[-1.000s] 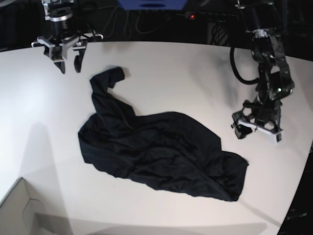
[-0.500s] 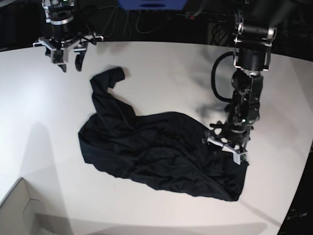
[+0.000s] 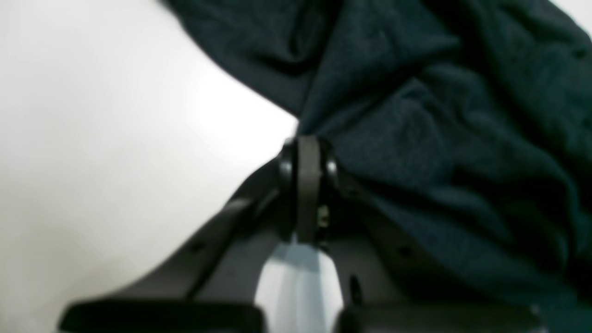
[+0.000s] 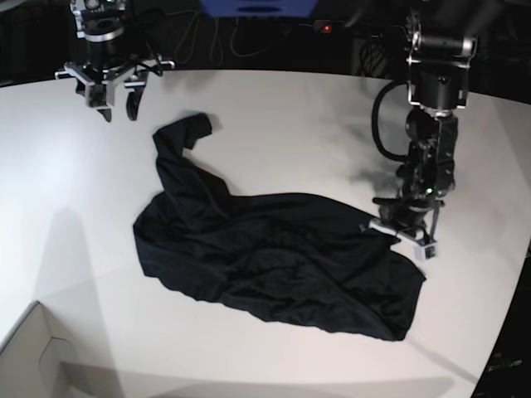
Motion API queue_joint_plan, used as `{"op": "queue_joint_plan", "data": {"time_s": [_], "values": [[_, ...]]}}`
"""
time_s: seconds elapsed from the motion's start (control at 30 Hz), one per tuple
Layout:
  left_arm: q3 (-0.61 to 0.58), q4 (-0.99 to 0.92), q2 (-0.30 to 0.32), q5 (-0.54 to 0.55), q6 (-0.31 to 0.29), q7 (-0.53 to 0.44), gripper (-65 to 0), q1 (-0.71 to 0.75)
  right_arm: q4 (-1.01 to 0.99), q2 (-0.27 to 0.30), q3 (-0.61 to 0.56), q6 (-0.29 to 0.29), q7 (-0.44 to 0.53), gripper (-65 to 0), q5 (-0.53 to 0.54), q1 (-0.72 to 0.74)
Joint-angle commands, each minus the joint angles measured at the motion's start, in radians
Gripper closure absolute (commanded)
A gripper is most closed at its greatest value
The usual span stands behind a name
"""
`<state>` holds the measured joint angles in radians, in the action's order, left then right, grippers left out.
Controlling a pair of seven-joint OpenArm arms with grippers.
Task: Layout the t-shirt on the table in an organized manner, then fold the t-shirt properly
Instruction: 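Lower the left gripper onto the black t-shirt's bunched edge and grasp, then drag the grasped shirt edge with the left gripper away from the right gripper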
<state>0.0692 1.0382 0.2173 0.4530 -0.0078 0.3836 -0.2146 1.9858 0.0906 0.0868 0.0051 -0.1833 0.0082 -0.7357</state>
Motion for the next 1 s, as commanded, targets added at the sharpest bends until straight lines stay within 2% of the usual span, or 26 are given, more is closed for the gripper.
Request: {"op": "queue_joint_plan", "data": {"time_s": [0.0,0.17,0.33,0.57,0.97], "values": [[0.028,0.080,0.020,0.013,0.010,0.012,-0.4,0.048,0.016,0.004,0.000,0.000,0.026,-25.8,0.000,0.000],[0.223,0.414,0.012,0.065,0.006,0.142,-0.3,0.249,0.016,0.005,0.000,0.000,0.026,-25.8,0.000,0.000],[0.386,0.584,-0.008,0.097,0.004,0.170,-0.3,0.427,0.016,0.007,0.000,0.000,0.026,-25.8,0.000,0.005],[0.508,0.587,-0.008,0.169,0.004,0.170,-0.3,0.511,0.017,0.004,-0.003,0.000,0.026,-25.8,0.002,0.035],[0.564,0.549,-0.006,0.166,0.002,0.177,-0.4,0.534,0.022,0.010,-0.124,0.000,0.026,-26.9,0.000,0.074]]}}
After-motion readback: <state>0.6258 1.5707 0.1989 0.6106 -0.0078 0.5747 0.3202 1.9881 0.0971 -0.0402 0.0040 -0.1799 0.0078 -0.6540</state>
